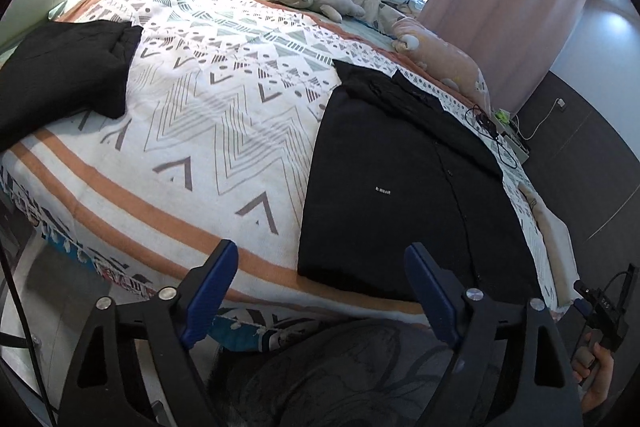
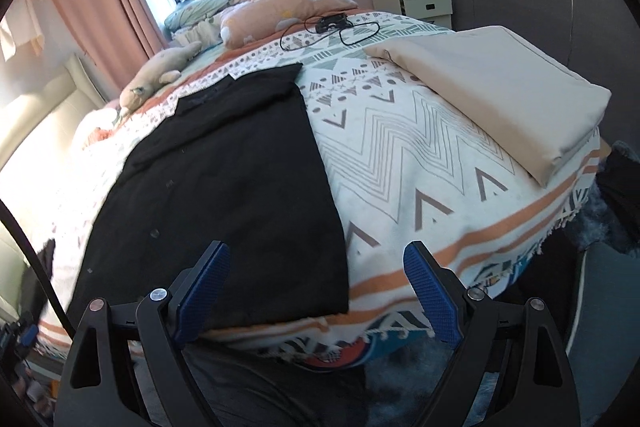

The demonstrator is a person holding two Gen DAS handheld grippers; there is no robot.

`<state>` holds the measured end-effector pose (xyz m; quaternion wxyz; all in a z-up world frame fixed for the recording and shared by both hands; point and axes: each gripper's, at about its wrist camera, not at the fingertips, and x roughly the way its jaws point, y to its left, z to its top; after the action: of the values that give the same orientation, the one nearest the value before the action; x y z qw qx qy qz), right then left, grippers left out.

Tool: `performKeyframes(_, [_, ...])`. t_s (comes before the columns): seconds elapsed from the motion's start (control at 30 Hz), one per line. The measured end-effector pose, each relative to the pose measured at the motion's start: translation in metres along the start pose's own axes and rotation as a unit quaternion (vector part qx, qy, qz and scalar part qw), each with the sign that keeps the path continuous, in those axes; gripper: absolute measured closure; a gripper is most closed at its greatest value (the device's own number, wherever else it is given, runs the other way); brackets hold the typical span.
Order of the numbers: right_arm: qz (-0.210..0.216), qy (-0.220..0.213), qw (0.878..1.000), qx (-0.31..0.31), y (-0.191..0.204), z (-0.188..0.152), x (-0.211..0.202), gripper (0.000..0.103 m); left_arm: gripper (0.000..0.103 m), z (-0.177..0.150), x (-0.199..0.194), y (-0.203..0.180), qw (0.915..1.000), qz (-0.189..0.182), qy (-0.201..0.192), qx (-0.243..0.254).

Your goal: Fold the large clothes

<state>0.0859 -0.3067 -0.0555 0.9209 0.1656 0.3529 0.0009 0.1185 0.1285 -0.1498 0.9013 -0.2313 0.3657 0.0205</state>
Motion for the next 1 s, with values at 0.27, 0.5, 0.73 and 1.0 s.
performKeyframes(0.27, [-0.016, 0.019, 0.999, -0.021, 0.002, -0.012, 0.018, 0.015, 0.027, -0.005, 0.026, -0.002, 0.9995, -0.021, 0.024, 0.004])
performKeyframes(0.5, [-0.021, 0.028, 0.999, -0.035, 0.009, -0.008, 0.039, 0.018, 0.027, 0.004, 0.053, -0.007, 0.9981, -0.043, 0.044, -0.005])
performKeyframes(0.73, [-0.024, 0.044, 0.998, -0.048, 0.018, -0.010, 0.063, 0.031, 0.033, 0.005, 0.078, -0.007, 0.9965, -0.041, 0.073, -0.010])
performKeyframes(1.0, [0.013, 0.082, 0.996, -0.018, 0.008, -0.015, 0.084, 0.068, 0.065, 0.005, 0.079, 0.014, 0.9918, -0.065, 0.084, -0.071])
